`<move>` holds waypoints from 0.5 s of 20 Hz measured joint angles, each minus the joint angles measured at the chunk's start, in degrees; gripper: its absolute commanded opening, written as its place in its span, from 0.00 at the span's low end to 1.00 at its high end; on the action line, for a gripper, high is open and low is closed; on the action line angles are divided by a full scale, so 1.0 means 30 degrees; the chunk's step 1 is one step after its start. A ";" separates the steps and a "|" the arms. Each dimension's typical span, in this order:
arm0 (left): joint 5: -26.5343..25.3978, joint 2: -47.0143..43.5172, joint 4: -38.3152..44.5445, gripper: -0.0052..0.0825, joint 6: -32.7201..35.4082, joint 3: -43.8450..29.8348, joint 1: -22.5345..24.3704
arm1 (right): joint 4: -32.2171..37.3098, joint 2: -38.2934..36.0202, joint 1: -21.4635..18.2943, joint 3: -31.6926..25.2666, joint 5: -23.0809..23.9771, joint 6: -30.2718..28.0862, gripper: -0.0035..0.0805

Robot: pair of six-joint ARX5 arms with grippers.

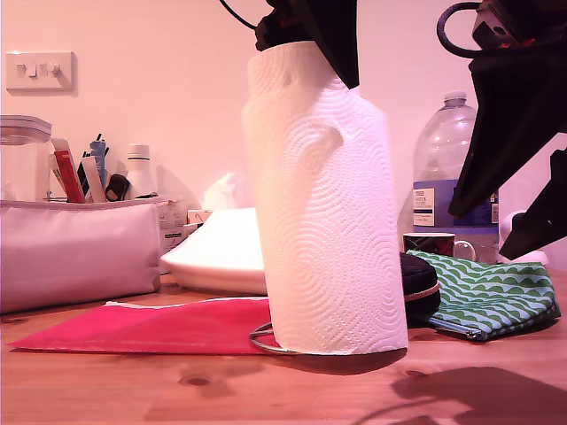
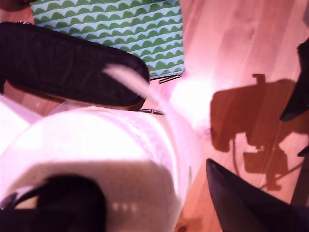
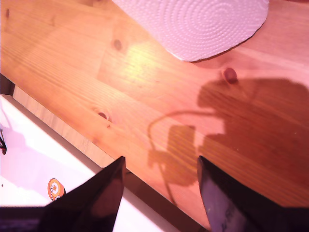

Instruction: Insert the paper towel roll into the metallic stand.

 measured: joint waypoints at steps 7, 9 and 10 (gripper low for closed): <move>-0.0962 -0.0291 -0.0226 0.61 -0.0262 -0.0226 -0.0233 | 0.0117 0.0000 0.0000 0.0000 0.0000 0.0000 0.55; -0.1071 -0.0415 -0.0284 0.61 -0.0393 -0.0350 -0.0233 | 0.0117 0.0000 0.0000 0.0000 0.0000 0.0000 0.55; -0.1122 -0.0474 -0.0321 0.61 -0.0437 -0.0379 -0.0233 | 0.0124 0.0000 0.0000 0.0000 0.0000 0.0000 0.55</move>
